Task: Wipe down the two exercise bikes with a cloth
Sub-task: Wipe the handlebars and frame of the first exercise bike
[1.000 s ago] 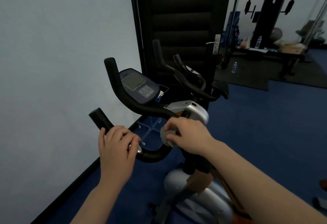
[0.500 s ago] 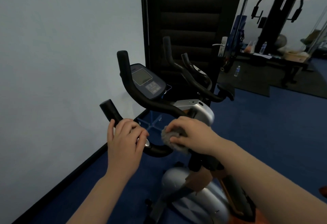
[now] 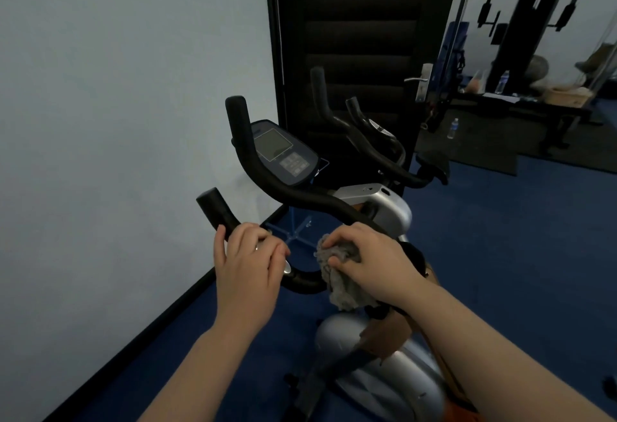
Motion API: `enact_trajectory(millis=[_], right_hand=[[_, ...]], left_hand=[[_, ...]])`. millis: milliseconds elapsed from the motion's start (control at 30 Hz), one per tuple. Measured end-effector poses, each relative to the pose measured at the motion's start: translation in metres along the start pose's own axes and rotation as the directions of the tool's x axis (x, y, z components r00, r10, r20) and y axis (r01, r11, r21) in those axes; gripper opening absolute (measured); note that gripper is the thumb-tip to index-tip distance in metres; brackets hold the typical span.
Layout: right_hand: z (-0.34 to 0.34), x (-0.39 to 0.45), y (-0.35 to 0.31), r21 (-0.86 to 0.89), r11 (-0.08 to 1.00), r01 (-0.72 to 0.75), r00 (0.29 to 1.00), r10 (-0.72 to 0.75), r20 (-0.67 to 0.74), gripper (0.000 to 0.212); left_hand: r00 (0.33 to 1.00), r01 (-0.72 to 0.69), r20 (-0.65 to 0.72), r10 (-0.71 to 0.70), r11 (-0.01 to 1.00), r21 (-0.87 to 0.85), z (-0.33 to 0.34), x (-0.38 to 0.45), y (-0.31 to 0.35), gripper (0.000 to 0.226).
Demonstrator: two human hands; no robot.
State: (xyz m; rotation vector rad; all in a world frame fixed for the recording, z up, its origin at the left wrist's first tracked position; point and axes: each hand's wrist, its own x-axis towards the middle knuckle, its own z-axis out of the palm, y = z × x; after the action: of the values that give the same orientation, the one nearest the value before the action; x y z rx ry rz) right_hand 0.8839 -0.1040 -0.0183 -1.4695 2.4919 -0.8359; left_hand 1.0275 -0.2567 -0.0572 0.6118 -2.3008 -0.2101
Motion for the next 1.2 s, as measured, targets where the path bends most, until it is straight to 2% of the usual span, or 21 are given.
enact_trajectory(millis=[167, 267, 333, 433, 567, 767, 1000, 1100, 1200], right_hand=[[-0.004, 0.0, -0.002, -0.025, 0.999, 0.032, 0.999, -0.032, 0.023, 0.02], [-0.004, -0.005, -0.006, -0.042, 0.993, 0.108, 0.986, -0.102, 0.132, 0.025], [-0.011, -0.003, -0.003, -0.043, 0.995, 0.095, 0.982, -0.086, 0.17, 0.028], [-0.015, 0.001, -0.001, -0.045, 0.999, 0.028, 0.99, -0.022, 0.14, 0.026], [-0.007, -0.002, -0.001, -0.027, 1.0, 0.011, 0.997, -0.009, 0.079, 0.026], [-0.007, -0.002, 0.001, 0.007, 1.0, -0.016, 0.998, 0.016, 0.068, 0.027], [-0.007, -0.004, 0.0, 0.005, 0.999, -0.034, 0.997, 0.033, 0.067, 0.026], [-0.002, -0.008, -0.01, -0.065, 0.998, 0.014, 0.999, -0.012, 0.031, 0.027], [0.008, -0.009, -0.024, -0.163, 0.973, 0.163, 0.986, -0.159, 0.04, 0.029]], left_hand=[[1.0, 0.002, 0.01, -0.002, 1.0, 0.016, -0.002, -0.001, 0.002, 0.034], [0.999, -0.009, 0.031, 0.008, 0.999, 0.043, -0.004, -0.001, 0.0, 0.033], [0.999, -0.014, 0.038, 0.013, 0.999, 0.042, -0.005, 0.001, -0.001, 0.033], [0.999, -0.015, 0.033, 0.014, 0.999, 0.041, -0.005, 0.0, -0.001, 0.033], [0.999, 0.007, 0.051, -0.01, 0.999, 0.052, -0.004, 0.001, 0.002, 0.035], [0.998, -0.004, 0.06, 0.001, 0.999, 0.05, -0.002, 0.002, 0.0, 0.04], [0.999, -0.03, 0.028, 0.029, 0.999, 0.041, -0.002, 0.001, -0.005, 0.033], [0.999, -0.034, 0.023, 0.033, 0.998, 0.054, -0.002, 0.001, -0.004, 0.033], [0.998, -0.062, 0.023, 0.061, 0.995, 0.072, -0.003, 0.001, -0.006, 0.029]])
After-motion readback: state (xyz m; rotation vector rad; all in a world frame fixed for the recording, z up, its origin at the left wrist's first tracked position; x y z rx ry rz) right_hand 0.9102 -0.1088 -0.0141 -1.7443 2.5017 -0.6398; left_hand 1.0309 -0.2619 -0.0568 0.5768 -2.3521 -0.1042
